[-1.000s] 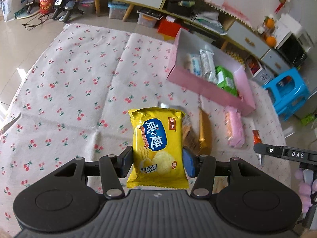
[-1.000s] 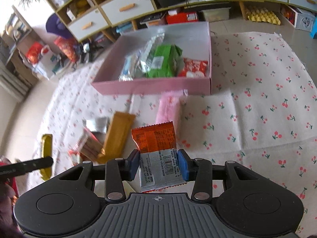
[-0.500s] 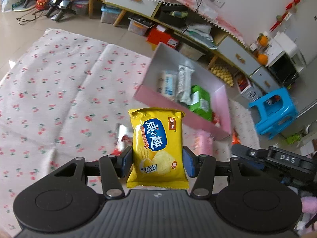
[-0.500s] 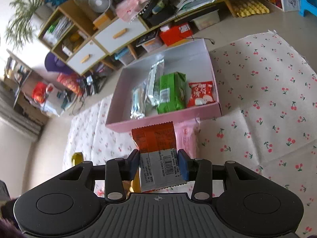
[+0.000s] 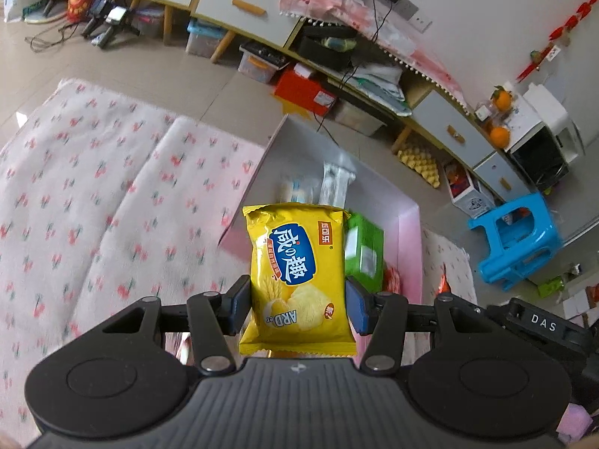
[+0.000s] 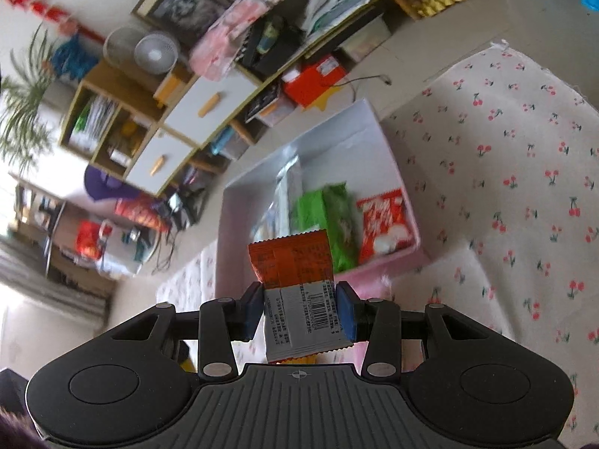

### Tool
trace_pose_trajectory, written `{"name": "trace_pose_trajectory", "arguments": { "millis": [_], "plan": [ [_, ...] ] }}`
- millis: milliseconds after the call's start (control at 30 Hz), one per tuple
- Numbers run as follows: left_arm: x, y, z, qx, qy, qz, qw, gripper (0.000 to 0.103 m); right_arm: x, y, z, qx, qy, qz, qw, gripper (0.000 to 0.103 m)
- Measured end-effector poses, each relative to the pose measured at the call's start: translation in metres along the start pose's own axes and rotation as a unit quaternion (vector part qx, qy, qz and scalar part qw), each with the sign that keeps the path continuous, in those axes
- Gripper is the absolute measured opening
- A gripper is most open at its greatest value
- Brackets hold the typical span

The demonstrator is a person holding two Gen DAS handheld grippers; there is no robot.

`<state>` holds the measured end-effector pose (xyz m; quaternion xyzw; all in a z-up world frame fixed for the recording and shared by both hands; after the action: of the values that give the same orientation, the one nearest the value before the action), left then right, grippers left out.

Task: Organize snacks
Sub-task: 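Carry both packs into the pink box and open both tools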

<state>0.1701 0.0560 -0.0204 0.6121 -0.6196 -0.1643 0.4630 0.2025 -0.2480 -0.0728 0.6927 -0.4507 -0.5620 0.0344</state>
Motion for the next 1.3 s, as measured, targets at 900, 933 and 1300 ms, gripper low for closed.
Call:
{"name": "trace_pose_trajectory", "arguments": {
  "millis": [900, 933, 1300],
  "plan": [
    [0.032, -0.102, -0.055, 0.05, -0.117, -0.035, 0.9912, 0.049, 0.013, -0.099, -0.083, 0.02, 0.099, 0.084, 0.991, 0.041],
    [0.032, -0.103, -0.056, 0.05, -0.115, -0.036, 0.9914, 0.049, 0.015, -0.101, -0.083, 0.02, 0.098, 0.084, 0.991, 0.041],
    [0.036, -0.108, -0.055, 0.058, -0.126, -0.034, 0.9898, 0.06, 0.018, -0.109, -0.083, 0.01, 0.102, 0.074, 0.992, 0.054]
  ]
}}
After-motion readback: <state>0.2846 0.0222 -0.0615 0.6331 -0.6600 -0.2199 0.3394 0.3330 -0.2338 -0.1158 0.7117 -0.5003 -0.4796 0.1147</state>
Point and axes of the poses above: each gripper's, at about its wrist camera, not at the fingertips, and y roughly against the way its jaws point, x to its right, z to its underside, the point moved 1 cm from there along -y, roughly the way its jaws point, and after that the axes turned 6 degrees about -z, right-handed, at the moved point
